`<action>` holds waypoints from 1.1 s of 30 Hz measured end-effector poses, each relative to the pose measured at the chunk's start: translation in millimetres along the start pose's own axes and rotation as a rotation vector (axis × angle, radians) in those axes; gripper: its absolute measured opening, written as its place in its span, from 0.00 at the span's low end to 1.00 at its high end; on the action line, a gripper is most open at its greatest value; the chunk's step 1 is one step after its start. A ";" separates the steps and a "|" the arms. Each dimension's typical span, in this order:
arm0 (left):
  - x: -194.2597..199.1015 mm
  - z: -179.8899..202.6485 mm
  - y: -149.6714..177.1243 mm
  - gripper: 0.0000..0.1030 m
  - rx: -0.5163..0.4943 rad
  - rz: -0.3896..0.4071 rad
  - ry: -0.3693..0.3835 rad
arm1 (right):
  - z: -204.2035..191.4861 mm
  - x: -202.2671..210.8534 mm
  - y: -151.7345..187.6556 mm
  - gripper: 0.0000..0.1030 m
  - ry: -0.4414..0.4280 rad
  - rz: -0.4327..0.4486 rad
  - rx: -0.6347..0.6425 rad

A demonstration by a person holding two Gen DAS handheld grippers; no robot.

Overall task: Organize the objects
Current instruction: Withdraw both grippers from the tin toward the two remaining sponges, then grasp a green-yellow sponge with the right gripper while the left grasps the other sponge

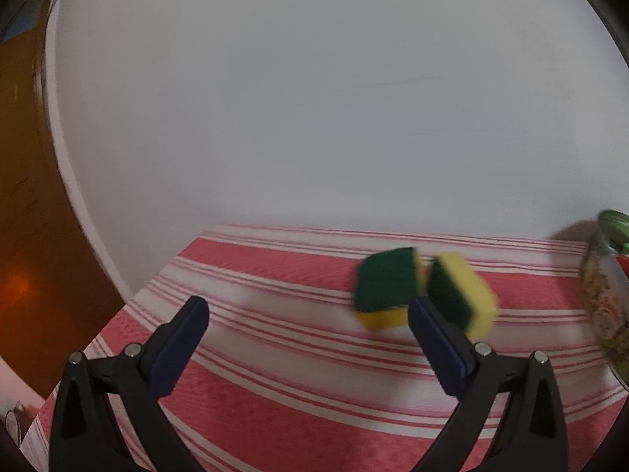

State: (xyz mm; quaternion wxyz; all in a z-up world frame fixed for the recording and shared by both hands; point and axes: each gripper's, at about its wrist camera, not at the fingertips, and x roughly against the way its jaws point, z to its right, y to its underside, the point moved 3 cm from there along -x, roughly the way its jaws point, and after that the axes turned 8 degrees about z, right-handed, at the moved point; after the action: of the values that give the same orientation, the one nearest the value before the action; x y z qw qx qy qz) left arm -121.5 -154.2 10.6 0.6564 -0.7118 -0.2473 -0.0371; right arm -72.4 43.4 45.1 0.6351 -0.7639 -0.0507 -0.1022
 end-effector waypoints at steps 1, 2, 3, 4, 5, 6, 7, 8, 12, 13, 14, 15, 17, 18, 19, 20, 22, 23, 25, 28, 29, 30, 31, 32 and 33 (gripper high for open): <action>-2.7 -4.7 0.3 0.99 0.003 -0.004 -0.008 | -6.0 -1.9 1.2 0.75 -0.012 -0.008 0.006; -5.4 -8.6 0.5 0.99 0.003 -0.007 -0.014 | -12.3 -3.4 2.8 0.75 -0.025 -0.016 0.013; -7.7 -11.8 0.9 0.99 0.004 -0.011 -0.017 | -17.8 -5.5 3.9 0.75 -0.035 -0.024 0.019; -10.3 -15.2 1.0 0.99 0.001 -0.012 -0.022 | -23.7 -7.9 5.2 0.75 -0.045 -0.034 0.025; -12.3 -18.0 0.9 0.99 -0.002 -0.011 -0.030 | -28.9 -11.0 7.2 0.75 -0.053 -0.047 0.028; -14.2 -20.4 1.0 0.99 -0.005 -0.010 -0.037 | -33.8 -13.9 8.5 0.75 -0.061 -0.060 0.030; -12.9 -19.6 0.8 0.99 -0.007 -0.011 -0.041 | -39.1 -17.7 10.4 0.75 -0.070 -0.077 0.032; -16.3 -22.8 1.1 0.99 -0.007 -0.018 -0.047 | -45.0 -22.6 12.4 0.75 -0.081 -0.097 0.033; -26.9 -36.4 2.0 0.99 0.014 -0.040 -0.082 | -66.9 -34.1 20.8 0.75 -0.136 -0.160 0.039; -29.3 -39.5 2.2 0.99 0.021 -0.047 -0.089 | -72.7 -37.0 22.4 0.75 -0.148 -0.172 0.048; -31.4 -42.1 2.4 0.99 0.028 -0.054 -0.095 | -78.2 -39.0 24.0 0.75 -0.161 -0.184 0.057; -31.2 -42.9 2.4 0.99 0.033 -0.059 -0.098 | -84.6 -43.0 26.1 0.75 -0.172 -0.204 0.071; -33.4 -43.6 3.0 0.99 0.036 -0.066 -0.096 | -92.3 -49.6 30.2 0.75 -0.180 -0.249 0.087; -33.7 -43.2 2.9 0.99 0.034 -0.067 -0.095 | -95.2 -52.8 32.4 0.75 -0.186 -0.272 0.087; -34.0 -42.5 2.8 0.99 0.030 -0.066 -0.094 | -97.3 -57.7 35.0 0.75 -0.192 -0.296 0.083; -34.0 -41.7 2.8 0.99 0.026 -0.065 -0.093 | -99.2 -62.5 37.9 0.75 -0.198 -0.322 0.077; -32.6 -39.7 2.9 0.99 0.021 -0.064 -0.097 | -100.8 -70.3 42.7 0.72 -0.204 -0.364 0.069; -32.9 -39.5 3.2 0.99 0.020 -0.065 -0.094 | -100.8 -74.5 44.9 0.69 -0.205 -0.385 0.064; -30.7 -37.3 1.9 0.99 0.018 -0.066 -0.093 | -100.7 -84.8 51.1 0.57 -0.206 -0.425 0.052; -31.8 -35.7 1.6 0.99 0.013 -0.069 -0.092 | -98.3 -93.0 58.2 0.33 -0.245 -0.488 0.015; -31.8 -34.9 1.6 0.99 0.010 -0.068 -0.092 | -96.7 -92.2 58.1 0.32 -0.256 -0.491 0.003; -31.7 -34.5 1.7 0.99 0.009 -0.069 -0.092 | -94.9 -91.0 57.5 0.32 -0.258 -0.486 -0.004; -31.1 -33.2 1.8 0.99 0.008 -0.068 -0.094 | -93.0 -89.5 56.9 0.31 -0.262 -0.481 -0.010; -31.0 -32.8 1.7 0.99 0.006 -0.067 -0.092 | -91.5 -90.0 56.5 0.31 -0.263 -0.478 -0.013; -31.1 -32.9 1.7 0.99 0.006 -0.065 -0.091 | -89.4 -88.7 55.8 0.31 -0.265 -0.473 -0.018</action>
State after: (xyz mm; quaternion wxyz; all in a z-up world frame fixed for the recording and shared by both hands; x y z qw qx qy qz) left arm -139.1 -195.0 1.8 0.6452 -0.7023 -0.2998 -0.0252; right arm -155.4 -50.1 -12.6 0.5747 -0.7430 -0.3096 -0.1474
